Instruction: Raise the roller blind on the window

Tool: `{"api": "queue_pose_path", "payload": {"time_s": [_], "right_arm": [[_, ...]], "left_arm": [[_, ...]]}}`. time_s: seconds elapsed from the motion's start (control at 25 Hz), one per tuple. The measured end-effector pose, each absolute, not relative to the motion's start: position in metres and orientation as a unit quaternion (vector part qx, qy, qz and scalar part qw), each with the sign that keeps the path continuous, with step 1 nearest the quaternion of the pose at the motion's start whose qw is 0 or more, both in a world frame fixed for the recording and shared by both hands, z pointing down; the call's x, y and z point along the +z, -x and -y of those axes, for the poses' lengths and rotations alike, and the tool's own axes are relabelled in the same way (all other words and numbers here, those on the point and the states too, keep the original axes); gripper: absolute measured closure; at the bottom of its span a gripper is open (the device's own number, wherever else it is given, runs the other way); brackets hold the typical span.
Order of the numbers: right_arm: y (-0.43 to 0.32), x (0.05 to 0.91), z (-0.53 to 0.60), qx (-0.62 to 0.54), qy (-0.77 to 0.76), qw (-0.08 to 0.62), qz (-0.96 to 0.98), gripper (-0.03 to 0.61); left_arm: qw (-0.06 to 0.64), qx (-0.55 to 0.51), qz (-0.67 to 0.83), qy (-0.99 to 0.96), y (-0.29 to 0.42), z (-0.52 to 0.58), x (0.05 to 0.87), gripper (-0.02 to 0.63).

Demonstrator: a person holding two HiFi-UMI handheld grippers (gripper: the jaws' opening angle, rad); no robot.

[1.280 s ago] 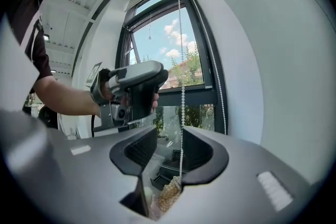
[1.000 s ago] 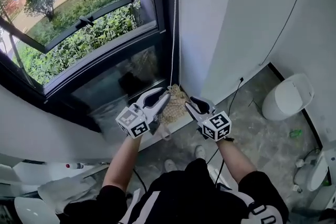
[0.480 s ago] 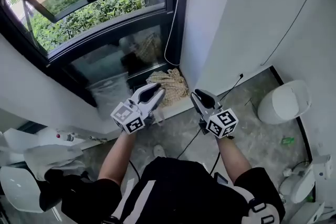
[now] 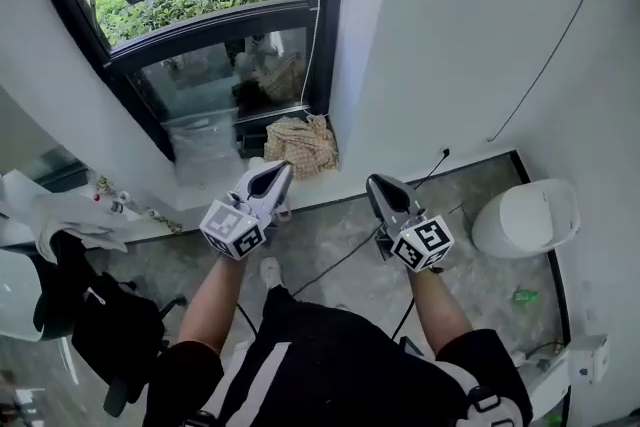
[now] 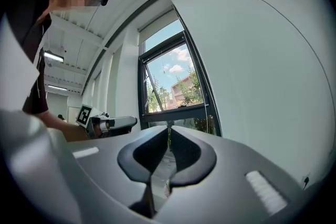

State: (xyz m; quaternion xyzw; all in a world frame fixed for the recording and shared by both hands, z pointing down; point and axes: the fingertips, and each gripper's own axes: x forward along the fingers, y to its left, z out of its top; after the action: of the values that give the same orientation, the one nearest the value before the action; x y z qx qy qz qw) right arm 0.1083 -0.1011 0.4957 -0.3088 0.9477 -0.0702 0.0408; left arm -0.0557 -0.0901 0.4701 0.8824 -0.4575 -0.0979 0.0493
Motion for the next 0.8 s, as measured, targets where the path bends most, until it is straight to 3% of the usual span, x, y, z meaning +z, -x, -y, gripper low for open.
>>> {"api": "queue_pose_path", "payload": {"time_s": [0.24,0.8], "right_arm": [[-0.128,0.489,0.069,-0.067,0.295,0.059,-0.951,0.569],[-0.099,0.501,0.042,-0.084,0.345,0.078,-0.931,0.578]], "left_arm": [[0.024,-0.097,0.495,-0.863,0.049,0.051,0.466,0.614],[0.026,-0.108,0.535,-0.838,0.115,0.009,0.489,0.614]]}}
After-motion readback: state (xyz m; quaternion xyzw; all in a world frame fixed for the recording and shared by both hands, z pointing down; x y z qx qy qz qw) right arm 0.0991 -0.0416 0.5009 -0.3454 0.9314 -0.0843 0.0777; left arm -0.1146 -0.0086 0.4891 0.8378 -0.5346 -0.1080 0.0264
